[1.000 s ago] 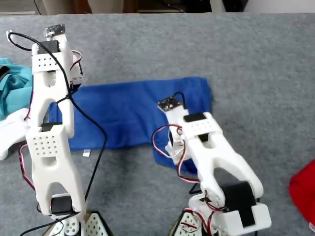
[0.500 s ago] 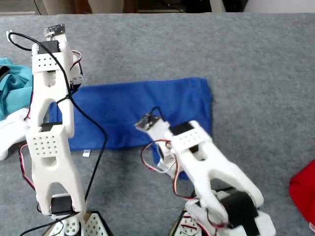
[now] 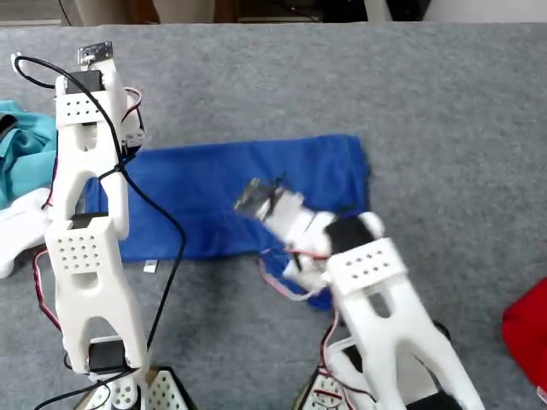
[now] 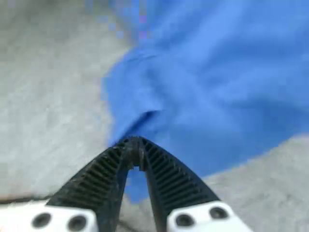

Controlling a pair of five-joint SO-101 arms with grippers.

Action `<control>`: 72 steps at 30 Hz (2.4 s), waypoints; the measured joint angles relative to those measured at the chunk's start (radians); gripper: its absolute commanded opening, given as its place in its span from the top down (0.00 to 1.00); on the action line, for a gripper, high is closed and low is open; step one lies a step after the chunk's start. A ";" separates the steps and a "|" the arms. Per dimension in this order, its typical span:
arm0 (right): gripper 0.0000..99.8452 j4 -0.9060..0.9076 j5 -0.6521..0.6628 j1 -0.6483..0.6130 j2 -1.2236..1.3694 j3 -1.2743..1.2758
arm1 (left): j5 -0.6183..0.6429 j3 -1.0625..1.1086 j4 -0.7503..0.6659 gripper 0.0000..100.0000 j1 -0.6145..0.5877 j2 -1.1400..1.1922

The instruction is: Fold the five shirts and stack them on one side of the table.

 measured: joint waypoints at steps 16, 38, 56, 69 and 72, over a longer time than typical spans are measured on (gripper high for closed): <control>1.00 -0.293 -0.014 0.040 0.476 -0.052 | 0.000 0.000 0.000 0.98 0.000 0.000; 1.00 -0.167 -0.012 -0.084 0.224 0.017 | 0.000 0.000 0.000 0.98 0.000 0.000; 1.00 -0.301 -0.063 0.296 0.919 -0.855 | 0.000 -0.005 -0.014 0.98 -0.025 0.003; 1.00 -0.140 -0.104 0.353 1.616 -1.614 | -0.052 -0.014 -0.040 0.98 -0.032 0.028; 1.00 -0.137 -0.104 0.359 1.731 -1.800 | -0.095 0.002 -0.080 0.98 -0.026 0.101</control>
